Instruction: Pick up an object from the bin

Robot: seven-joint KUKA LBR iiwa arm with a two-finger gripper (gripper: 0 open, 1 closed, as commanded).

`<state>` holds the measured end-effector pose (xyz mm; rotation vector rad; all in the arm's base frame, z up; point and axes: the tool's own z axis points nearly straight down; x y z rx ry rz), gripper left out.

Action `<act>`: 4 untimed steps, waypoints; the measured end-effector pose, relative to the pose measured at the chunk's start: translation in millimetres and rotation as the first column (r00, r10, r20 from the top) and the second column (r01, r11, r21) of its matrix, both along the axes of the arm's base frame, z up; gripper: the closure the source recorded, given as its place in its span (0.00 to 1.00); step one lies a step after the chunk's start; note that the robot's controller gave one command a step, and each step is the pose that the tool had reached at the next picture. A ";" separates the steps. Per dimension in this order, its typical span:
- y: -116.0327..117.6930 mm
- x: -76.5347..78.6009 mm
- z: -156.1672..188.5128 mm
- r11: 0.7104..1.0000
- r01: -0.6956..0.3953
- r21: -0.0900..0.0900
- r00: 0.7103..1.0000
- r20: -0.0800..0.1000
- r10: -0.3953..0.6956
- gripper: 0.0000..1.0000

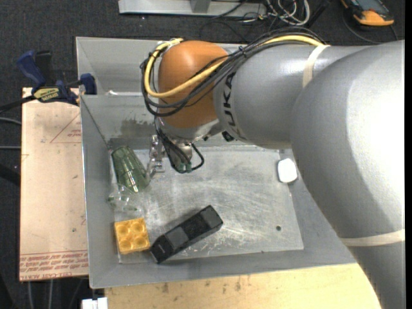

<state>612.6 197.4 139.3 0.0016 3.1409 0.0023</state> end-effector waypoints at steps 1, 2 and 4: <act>-0.1 0.0 0.0 1.000 0.000 0.000 1.000 0.000 0.000 0.00; -0.2 0.0 0.0 1.000 0.000 0.000 1.000 0.000 0.000 0.00; 26.3 -57.4 -37.3 0.998 -0.061 -0.025 0.998 0.006 0.061 0.00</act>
Offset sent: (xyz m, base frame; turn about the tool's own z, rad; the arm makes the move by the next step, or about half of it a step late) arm 0.0000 0.0000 0.0000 0.0000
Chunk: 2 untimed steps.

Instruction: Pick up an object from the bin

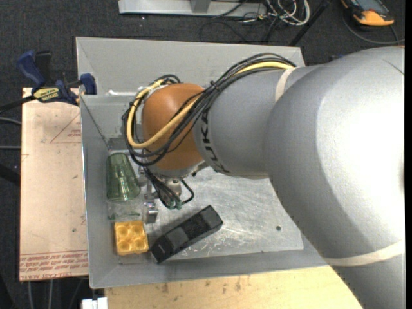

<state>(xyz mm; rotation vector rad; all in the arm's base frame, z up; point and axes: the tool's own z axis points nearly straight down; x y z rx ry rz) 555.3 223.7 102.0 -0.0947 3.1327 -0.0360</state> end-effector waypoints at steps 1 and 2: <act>-1.6 0.4 0.8 1.000 0.006 0.003 1.000 -0.002 -0.006 0.00; -5.2 -1.4 3.9 0.997 -0.075 0.012 0.997 0.004 0.075 0.00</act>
Offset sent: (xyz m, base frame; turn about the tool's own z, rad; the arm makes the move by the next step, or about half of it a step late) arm -0.0082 -0.0160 0.0120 -0.5636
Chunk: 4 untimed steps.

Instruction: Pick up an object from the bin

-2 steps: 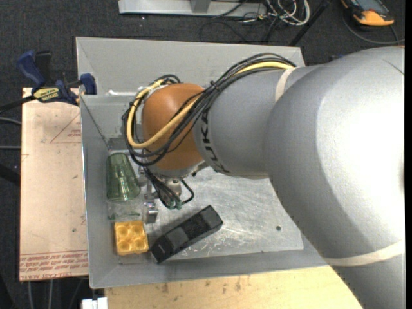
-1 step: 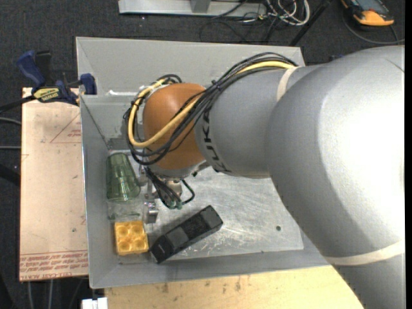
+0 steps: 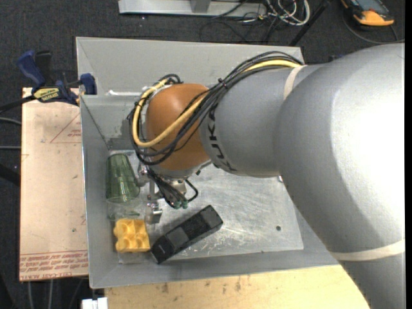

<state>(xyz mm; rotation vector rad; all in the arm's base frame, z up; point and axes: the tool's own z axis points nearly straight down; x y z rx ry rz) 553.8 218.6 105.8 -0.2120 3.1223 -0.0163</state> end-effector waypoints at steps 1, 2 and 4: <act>-16.2 -9.1 7.8 0.935 -0.356 0.007 0.934 -0.012 0.356 0.00; -32.2 -29.5 9.9 0.919 -0.393 0.008 0.919 0.005 0.393 0.00; -13.9 -53.6 -15.2 0.895 -0.445 0.010 0.895 -0.010 0.445 1.00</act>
Offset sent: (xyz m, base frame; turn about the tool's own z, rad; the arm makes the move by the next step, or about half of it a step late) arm -0.0572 -0.0479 0.0054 -0.2671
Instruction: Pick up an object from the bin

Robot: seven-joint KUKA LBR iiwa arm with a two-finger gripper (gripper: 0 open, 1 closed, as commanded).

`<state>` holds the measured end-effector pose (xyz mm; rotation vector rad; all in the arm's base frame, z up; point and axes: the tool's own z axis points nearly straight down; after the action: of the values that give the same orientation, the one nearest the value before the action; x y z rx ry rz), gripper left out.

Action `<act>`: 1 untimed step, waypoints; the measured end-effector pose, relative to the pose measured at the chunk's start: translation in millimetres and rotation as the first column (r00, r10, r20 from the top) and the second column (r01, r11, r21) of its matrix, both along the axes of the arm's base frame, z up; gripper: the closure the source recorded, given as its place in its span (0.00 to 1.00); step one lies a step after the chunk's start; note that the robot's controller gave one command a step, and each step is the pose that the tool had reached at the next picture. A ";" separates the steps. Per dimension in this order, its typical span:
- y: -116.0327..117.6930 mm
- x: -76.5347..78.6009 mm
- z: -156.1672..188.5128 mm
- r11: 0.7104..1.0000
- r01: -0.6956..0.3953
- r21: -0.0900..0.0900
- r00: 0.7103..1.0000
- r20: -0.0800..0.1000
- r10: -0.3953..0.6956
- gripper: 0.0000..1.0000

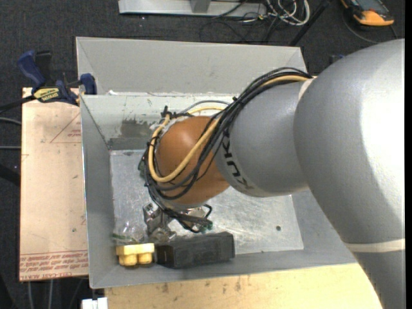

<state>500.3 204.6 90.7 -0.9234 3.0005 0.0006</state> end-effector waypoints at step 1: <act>2.5 6.6 4.1 1.000 0.001 0.012 1.000 0.026 -0.001 0.00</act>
Offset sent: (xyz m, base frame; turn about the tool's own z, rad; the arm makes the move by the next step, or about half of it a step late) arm 0.0000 0.0000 0.0000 0.0000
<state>506.8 207.1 94.8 -0.9138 2.9741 0.0070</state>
